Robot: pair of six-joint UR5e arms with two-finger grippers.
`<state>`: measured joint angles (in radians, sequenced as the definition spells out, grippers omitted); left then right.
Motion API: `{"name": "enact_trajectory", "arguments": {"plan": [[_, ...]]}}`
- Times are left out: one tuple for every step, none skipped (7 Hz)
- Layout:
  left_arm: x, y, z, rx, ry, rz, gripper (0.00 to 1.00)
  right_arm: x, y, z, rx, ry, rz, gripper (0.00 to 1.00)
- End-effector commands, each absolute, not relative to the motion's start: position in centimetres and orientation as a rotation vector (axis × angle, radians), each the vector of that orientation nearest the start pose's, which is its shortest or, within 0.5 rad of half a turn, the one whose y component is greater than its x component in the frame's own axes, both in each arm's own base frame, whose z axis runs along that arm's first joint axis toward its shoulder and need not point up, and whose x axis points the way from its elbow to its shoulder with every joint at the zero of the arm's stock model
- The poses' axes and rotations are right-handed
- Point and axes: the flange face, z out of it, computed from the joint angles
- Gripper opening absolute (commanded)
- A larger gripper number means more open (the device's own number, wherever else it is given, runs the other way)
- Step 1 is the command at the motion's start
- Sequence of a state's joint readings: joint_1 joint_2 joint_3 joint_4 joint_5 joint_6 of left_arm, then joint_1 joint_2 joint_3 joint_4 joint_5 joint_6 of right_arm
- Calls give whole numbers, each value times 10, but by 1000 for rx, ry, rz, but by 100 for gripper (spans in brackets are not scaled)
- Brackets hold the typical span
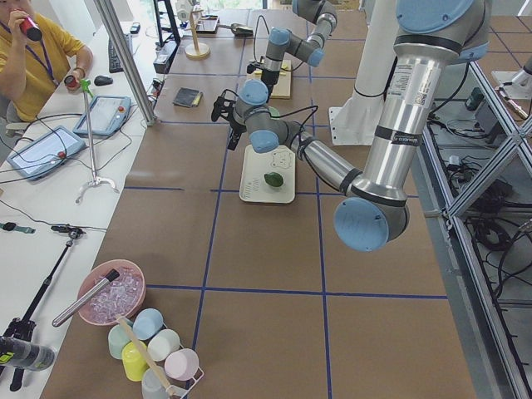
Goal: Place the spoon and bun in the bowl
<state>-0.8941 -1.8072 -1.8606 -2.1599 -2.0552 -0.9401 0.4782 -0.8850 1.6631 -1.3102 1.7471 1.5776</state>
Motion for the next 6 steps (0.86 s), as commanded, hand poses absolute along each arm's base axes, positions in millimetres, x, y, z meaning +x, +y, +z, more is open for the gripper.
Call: {"name": "enact_trajectory", "arguments": {"plan": [[261, -494, 365, 463, 1010, 84, 95, -486, -434, 205, 89, -1057, 385, 100], [227, -494, 402, 506, 927, 158, 95, -427, -456, 236, 40, -1051, 376, 100], [189, -495, 431, 544, 855, 220, 95, -362, -473, 276, 29, -1027, 348, 100], [142, -493, 470, 534, 816, 278, 95, -295, -482, 323, 69, -979, 298, 100], [105, -491, 502, 551, 768, 352, 95, -238, -493, 361, 89, -944, 279, 100], [73, -483, 528, 539, 747, 385, 95, -185, -491, 407, 119, -895, 203, 100]]}}
